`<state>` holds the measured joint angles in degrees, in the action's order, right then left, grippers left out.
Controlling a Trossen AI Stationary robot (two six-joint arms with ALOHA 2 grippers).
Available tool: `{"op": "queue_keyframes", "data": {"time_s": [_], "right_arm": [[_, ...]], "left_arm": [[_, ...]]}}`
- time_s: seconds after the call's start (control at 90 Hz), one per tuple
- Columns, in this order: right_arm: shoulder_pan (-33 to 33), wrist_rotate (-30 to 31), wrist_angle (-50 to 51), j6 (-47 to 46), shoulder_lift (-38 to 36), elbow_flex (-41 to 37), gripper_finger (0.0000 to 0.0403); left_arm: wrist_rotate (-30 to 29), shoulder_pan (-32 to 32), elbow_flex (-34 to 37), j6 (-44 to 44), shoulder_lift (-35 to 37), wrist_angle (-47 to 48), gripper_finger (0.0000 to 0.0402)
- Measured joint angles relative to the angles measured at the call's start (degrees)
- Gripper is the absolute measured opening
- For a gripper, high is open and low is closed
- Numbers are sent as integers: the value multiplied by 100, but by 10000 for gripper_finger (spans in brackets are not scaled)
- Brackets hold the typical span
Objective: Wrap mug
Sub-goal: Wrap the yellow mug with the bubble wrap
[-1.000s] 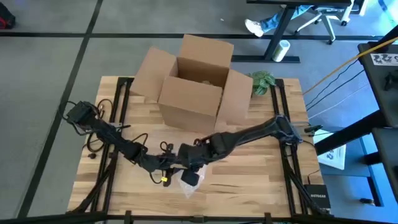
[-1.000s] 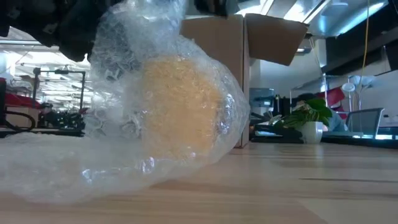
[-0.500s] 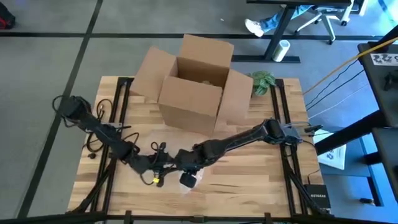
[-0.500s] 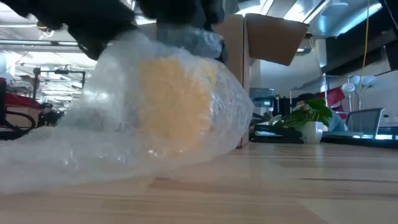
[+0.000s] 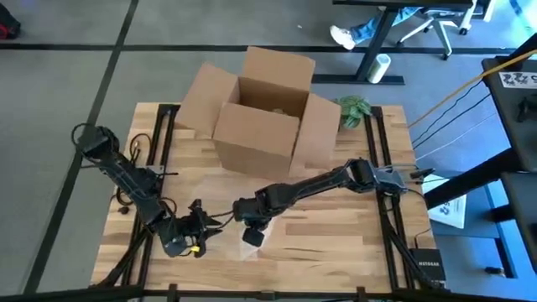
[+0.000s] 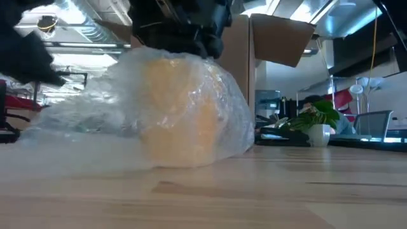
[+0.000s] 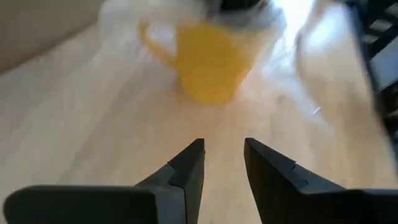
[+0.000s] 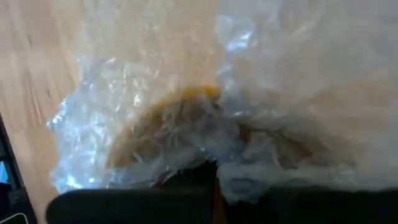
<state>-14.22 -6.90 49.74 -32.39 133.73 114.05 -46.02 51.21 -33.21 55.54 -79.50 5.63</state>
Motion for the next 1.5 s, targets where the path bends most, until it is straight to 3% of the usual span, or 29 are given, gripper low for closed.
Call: {"op": "queue_keyframes", "data": {"time_s": [0.222,0.333,0.678,0.944,1.044,1.289,1.5], "right_arm": [[4,-498,-84,479,19,51,0],[-20,-856,-267,879,26,51,0],[-120,-929,-363,1063,59,168,0],[-218,-918,-323,1043,76,361,0],[-285,-881,-326,1040,76,364,0],[-354,-824,-326,1033,70,372,0],[-350,-822,-324,987,63,374,0]], "left_arm": [[-449,289,-1,865,2,904,98],[-739,214,9,517,-12,782,98],[-526,-508,11,-588,-714,-162,98],[-1098,-1042,48,-1159,-962,-394,98],[-1114,-1041,263,-1622,-962,-1274,91],[-600,-916,1148,-3493,-962,-5053,50],[310,-930,1400,-3963,-960,-6201,27]]}}
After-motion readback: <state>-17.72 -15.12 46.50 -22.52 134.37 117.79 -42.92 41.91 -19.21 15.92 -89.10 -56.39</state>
